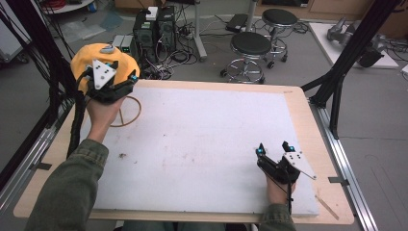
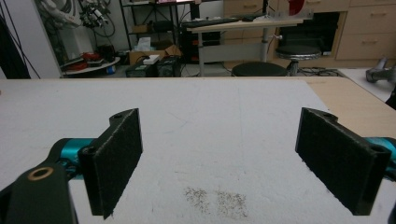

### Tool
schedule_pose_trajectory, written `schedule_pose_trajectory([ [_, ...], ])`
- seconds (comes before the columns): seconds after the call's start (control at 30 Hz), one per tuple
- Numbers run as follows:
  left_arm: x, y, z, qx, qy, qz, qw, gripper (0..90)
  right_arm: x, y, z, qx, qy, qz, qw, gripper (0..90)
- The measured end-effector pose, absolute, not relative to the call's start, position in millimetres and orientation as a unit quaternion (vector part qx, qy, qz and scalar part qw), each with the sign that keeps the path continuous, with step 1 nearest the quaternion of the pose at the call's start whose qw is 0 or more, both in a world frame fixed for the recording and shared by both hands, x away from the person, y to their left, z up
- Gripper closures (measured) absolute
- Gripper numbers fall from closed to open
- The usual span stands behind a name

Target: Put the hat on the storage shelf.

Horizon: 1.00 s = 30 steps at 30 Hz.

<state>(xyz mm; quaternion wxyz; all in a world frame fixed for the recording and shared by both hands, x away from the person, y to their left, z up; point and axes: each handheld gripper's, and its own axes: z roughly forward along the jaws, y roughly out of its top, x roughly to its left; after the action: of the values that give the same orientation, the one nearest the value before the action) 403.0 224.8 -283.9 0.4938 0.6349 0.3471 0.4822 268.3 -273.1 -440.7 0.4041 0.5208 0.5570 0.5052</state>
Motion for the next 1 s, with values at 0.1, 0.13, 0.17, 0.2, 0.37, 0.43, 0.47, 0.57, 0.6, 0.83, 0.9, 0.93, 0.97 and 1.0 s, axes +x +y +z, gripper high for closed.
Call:
schedule_pose_trajectory([
  [0.1, 396, 234, -276, 0.618, 0.356, 0.48, 0.512, 38.7, 268, -273, -441, 0.522, 0.555, 0.505, 0.405, 13.7],
  [0.13, 394, 236, -274, 0.613, 0.357, 0.48, 0.516, 38.5, 268, -274, -441, 0.522, 0.556, 0.505, 0.405, 13.7],
  [0.17, 391, 238, -274, 0.608, 0.357, 0.481, 0.521, 38.5, 268, -274, -441, 0.522, 0.555, 0.506, 0.405, 13.7],
  [0.2, 389, 241, -273, 0.602, 0.359, 0.48, 0.527, 38.4, 268, -274, -440, 0.523, 0.554, 0.506, 0.405, 13.6],
  [0.37, 377, 253, -277, 0.579, 0.374, 0.478, 0.544, 36.7, 267, -274, -440, 0.524, 0.549, 0.506, 0.41, 13.1],
  [0.43, 371, 258, -281, 0.566, 0.38, 0.481, 0.55, 36.1, 267, -274, -440, 0.524, 0.546, 0.506, 0.414, 12.7],
  [0.47, 368, 261, -283, 0.561, 0.383, 0.484, 0.551, 36.1, 266, -275, -439, 0.523, 0.545, 0.507, 0.415, 12.6],
  [0.57, 359, 270, -290, 0.548, 0.39, 0.491, 0.553, 35.7, 266, -274, -439, 0.524, 0.542, 0.508, 0.417, 12.4],
  [0.6, 357, 272, -292, 0.543, 0.395, 0.493, 0.554, 35.6, 265, -274, -439, 0.523, 0.542, 0.508, 0.417, 12.3],
  [0.83, 342, 288, -301, 0.516, 0.408, 0.492, 0.57, 35.2, 265, -274, -438, 0.523, 0.537, 0.51, 0.421, 11.6],
  [0.9, 335, 293, -306, 0.509, 0.41, 0.499, 0.569, 35.2, 265, -274, -438, 0.524, 0.538, 0.51, 0.42, 11.6],
  [0.93, 333, 295, -308, 0.509, 0.41, 0.499, 0.569, 35.2, 265, -274, -438, 0.524, 0.538, 0.509, 0.421, 11.6],
  [0.97, 332, 297, -309, 0.504, 0.412, 0.499, 0.571, 35.2, 265, -274, -438, 0.523, 0.538, 0.51, 0.421, 11.5],
  [1.0, 332, 297, -309, 0.504, 0.412, 0.499, 0.571, 35.2, 265, -274, -438, 0.524, 0.538, 0.509, 0.421, 11.6],
])
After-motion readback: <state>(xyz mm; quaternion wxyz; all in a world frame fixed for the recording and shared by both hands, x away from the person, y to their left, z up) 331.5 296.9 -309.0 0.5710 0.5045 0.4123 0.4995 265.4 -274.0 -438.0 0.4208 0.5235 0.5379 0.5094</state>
